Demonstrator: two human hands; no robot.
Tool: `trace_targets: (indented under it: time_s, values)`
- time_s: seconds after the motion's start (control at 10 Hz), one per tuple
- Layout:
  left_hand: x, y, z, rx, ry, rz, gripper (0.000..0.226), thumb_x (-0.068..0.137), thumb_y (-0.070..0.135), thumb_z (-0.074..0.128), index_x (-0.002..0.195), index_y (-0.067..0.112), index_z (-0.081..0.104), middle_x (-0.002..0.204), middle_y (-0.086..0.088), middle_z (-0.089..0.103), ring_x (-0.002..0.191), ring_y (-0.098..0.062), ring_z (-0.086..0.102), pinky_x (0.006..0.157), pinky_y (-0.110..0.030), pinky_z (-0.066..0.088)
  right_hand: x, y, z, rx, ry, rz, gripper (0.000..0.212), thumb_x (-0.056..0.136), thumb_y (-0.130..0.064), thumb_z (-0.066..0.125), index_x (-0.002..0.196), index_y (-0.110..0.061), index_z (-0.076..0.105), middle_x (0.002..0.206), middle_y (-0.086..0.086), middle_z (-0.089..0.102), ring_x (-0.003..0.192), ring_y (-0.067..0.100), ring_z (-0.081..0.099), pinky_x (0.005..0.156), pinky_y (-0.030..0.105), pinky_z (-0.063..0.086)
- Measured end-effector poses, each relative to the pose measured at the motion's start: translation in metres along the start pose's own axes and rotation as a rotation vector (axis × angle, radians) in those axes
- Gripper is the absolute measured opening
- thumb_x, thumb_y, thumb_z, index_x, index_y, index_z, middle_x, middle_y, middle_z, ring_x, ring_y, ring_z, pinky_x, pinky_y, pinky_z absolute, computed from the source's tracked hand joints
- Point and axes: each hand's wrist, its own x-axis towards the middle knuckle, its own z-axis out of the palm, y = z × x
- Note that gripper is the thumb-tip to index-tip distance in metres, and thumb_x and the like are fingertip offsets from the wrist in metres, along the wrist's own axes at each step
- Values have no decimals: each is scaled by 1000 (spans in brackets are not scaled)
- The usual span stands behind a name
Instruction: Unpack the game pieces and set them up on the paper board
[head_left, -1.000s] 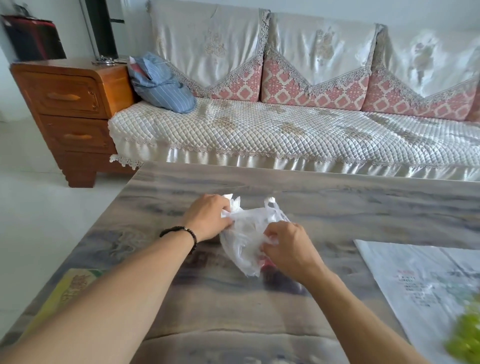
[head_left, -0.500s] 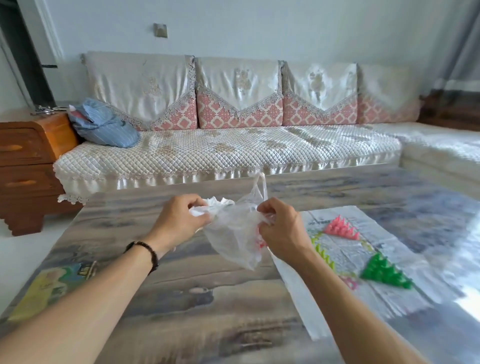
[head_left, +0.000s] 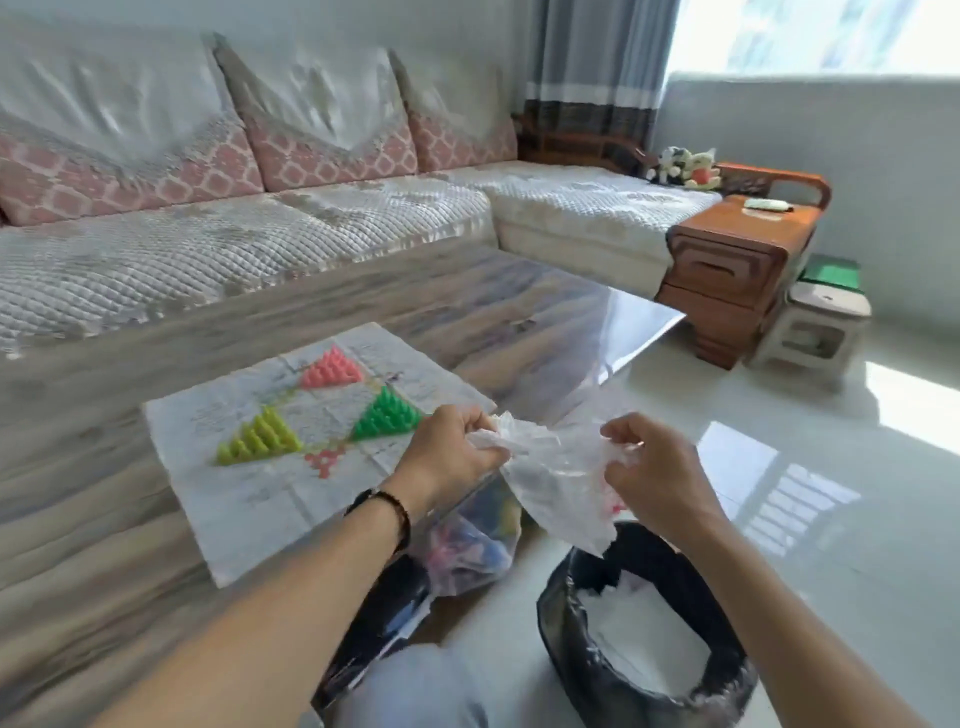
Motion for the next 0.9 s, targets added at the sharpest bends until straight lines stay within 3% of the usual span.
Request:
trace_targets:
  time_s: [0.1,0.2,0.3,0.5,0.6,0.7,0.8,0.9]
  values:
    - [15,2,86,36,-169,-31,16,75,29,76,73,20,63,76,5,67,68,-12,60,60,-23,44,-11,79,-20,-86,0,191,39,78,3,57,113,-14,62,111,2,62,96,20,59,77,26,50]
    - [19,-14,165,60,-300,-95,19,79,32,69,68,23,56,78,2,65,74,-17,60,62,-27,45,-20,144,-20,-160,-16,343,40,78,0,57,114,-16,62,116,5,62,101,21,57,90,38,51]
    - [14,-36,230,89,-450,-183,17,85,37,62,81,23,54,85,3,59,80,-17,53,63,-28,36,-27,194,-13,-215,-25,463,40,77,-1,55,113,-17,62,116,5,63,98,24,60,86,42,54]
    - [9,-65,283,20,-693,-333,32,98,43,40,82,17,48,86,-6,55,84,-23,55,63,-30,35,-38,241,31,-251,-124,550,39,76,-5,54,113,-16,62,114,7,64,96,25,61,83,38,52]
    - [4,-80,280,85,-725,-322,36,97,43,41,112,14,56,113,-10,60,114,-28,55,76,-30,38,-42,246,61,-220,-314,521,47,83,-20,62,129,-17,52,129,1,56,90,12,58,79,24,45]
    - [-3,-85,270,222,-696,-219,53,97,43,43,142,15,41,147,-6,42,135,-21,37,105,-30,31,-43,245,75,-290,-520,469,56,85,-36,60,136,-19,44,135,2,51,107,18,56,90,29,45]
    - [-8,-78,253,320,-621,-61,54,96,44,44,143,18,39,150,-2,36,138,-17,30,110,-30,25,-36,229,56,-441,-422,392,43,85,-41,54,126,-26,52,125,2,55,109,24,55,91,42,47]
    - [-14,-65,233,457,-535,150,53,96,45,43,143,21,38,152,-1,31,141,-15,24,113,-35,26,-25,195,6,-248,-162,315,31,89,-36,57,117,-23,62,117,-1,61,99,18,59,87,35,49]
